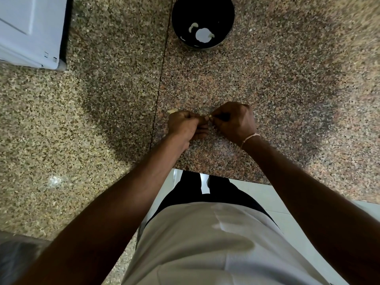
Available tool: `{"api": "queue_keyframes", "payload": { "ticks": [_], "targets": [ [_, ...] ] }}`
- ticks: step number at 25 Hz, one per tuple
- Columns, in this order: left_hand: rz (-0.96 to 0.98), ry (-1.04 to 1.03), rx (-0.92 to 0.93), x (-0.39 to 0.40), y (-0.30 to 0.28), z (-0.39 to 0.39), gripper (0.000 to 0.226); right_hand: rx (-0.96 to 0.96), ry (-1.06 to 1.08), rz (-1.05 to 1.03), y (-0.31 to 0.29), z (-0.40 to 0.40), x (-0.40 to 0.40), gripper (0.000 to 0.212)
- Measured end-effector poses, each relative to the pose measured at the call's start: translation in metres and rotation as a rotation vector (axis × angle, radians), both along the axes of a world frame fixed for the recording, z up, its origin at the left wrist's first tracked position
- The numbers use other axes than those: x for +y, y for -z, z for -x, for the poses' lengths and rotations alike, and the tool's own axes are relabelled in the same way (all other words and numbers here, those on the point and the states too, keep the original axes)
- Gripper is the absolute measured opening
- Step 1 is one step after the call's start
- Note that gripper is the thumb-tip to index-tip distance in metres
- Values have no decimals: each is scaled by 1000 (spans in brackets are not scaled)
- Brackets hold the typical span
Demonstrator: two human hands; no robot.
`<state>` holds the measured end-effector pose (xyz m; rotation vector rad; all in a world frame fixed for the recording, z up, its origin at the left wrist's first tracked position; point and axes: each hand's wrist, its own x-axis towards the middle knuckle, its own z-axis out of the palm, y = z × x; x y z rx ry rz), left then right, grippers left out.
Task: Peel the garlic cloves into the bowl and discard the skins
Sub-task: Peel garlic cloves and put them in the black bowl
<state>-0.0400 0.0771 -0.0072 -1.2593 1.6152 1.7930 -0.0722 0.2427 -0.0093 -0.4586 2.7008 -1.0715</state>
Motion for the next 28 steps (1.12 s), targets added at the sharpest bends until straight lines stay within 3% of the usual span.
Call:
{"api": "queue_keyframes", "payload": {
  "ticks": [28],
  "targets": [
    [124,-2,-28,7,1,3,15,48,8,-38,-1,-6,-5,12]
  ]
}}
